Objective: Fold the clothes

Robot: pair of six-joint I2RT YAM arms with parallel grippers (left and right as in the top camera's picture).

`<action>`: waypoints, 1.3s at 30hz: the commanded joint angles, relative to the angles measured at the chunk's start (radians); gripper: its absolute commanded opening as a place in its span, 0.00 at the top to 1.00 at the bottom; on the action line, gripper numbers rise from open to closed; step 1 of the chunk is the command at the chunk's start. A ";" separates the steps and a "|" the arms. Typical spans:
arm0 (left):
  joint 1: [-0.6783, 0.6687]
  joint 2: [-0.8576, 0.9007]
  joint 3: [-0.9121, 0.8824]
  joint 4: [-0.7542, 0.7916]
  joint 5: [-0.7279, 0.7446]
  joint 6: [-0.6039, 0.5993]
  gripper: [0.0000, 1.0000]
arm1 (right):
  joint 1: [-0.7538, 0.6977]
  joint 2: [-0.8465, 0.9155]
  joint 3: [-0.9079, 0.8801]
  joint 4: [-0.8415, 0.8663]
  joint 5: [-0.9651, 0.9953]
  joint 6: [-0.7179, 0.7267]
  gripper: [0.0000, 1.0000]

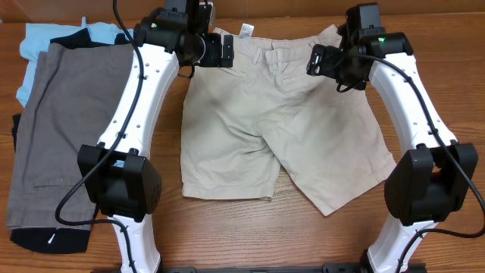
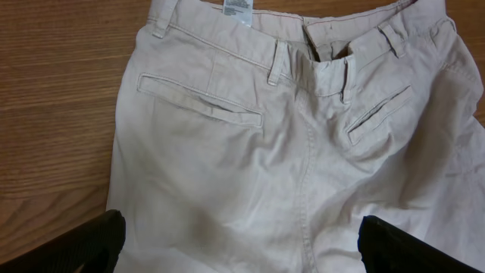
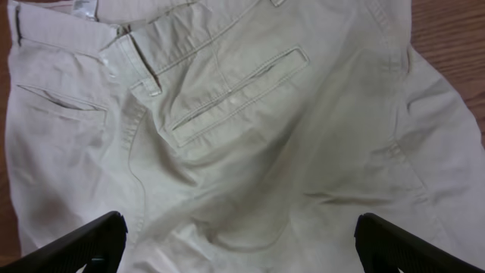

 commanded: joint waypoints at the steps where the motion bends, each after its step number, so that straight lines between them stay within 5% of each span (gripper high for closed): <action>1: 0.010 -0.022 0.018 -0.002 0.009 0.037 0.00 | -0.001 -0.043 -0.011 -0.003 0.016 -0.007 0.01; 17: 0.010 -0.022 0.018 -0.013 0.008 0.050 0.00 | 0.000 -0.029 -0.039 -0.068 0.027 0.027 0.06; 22: 0.010 -0.022 0.018 -0.035 0.008 0.093 0.00 | 0.000 -0.029 -0.115 -0.110 0.021 0.153 0.06; 39: 0.010 -0.022 0.017 -0.092 -0.018 0.152 0.00 | 0.000 -0.029 -0.456 -0.055 -0.006 0.203 0.01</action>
